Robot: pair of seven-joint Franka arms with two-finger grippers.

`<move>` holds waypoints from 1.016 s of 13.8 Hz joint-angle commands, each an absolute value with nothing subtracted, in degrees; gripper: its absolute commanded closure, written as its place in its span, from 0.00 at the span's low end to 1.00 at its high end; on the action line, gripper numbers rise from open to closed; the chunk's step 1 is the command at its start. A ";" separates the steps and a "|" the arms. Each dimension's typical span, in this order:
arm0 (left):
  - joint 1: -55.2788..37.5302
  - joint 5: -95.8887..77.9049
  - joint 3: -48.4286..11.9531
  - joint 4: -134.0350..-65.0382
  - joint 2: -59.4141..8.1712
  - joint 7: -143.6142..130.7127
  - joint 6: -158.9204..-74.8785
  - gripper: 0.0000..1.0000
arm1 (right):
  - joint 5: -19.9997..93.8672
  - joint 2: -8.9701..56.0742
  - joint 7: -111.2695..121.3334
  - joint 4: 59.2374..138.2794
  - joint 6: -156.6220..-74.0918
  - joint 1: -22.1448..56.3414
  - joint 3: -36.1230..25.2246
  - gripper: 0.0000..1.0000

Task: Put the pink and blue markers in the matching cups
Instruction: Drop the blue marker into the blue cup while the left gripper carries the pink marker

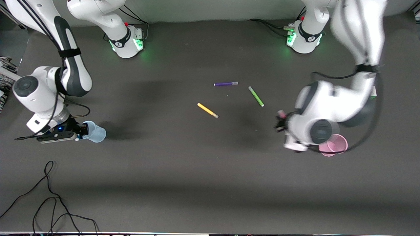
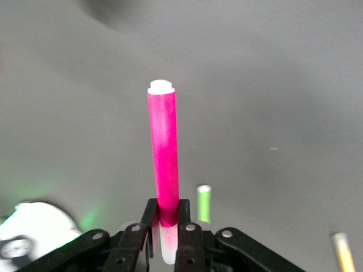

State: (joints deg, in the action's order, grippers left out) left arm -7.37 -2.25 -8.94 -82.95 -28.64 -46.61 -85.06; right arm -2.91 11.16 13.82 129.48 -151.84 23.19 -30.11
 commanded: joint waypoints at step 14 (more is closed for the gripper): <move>21.27 -25.31 -9.49 -69.79 -47.19 -22.94 -77.16 1.00 | 0.77 7.91 13.45 110.15 -121.84 24.17 -29.18 0.00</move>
